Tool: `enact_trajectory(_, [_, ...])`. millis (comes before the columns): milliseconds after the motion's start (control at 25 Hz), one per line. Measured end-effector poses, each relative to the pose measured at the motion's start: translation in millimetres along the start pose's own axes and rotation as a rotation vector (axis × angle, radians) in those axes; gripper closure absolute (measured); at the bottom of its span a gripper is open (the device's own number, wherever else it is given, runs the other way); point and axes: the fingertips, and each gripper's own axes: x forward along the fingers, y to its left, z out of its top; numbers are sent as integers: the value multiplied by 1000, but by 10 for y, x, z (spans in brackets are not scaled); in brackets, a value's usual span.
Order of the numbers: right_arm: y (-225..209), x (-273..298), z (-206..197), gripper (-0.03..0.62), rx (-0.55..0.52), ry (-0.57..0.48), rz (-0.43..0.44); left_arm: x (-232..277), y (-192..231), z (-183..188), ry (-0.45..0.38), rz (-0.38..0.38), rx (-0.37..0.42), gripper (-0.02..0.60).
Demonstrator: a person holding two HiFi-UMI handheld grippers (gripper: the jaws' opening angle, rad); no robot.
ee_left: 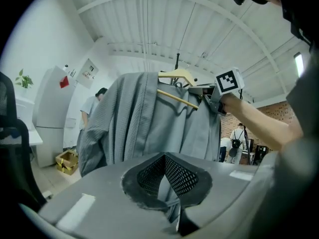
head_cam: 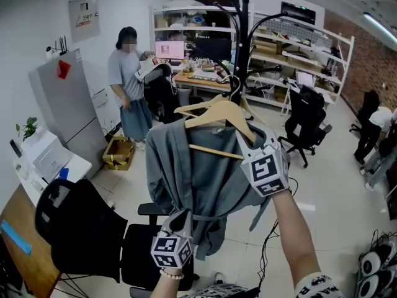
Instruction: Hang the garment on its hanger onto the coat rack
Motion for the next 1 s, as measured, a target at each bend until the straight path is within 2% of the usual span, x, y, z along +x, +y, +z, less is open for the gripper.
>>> enact_trajectory(200, [-271, 183, -152, 479, -33, 32, -9, 65, 59, -80, 5, 21, -12, 578])
enact_trajectory(480, [-131, 634, -857, 479, -16, 149, 37, 70, 197, -274, 34, 60, -33, 578])
enact_trajectory(760, [26, 1119, -1291, 479, -13, 230, 50, 1, 417, -489, 57, 85, -50, 578])
enact_trajectory(1000, [-29, 1334, -1627, 479, 6, 303, 84, 1, 351, -489, 69, 111, -62, 578])
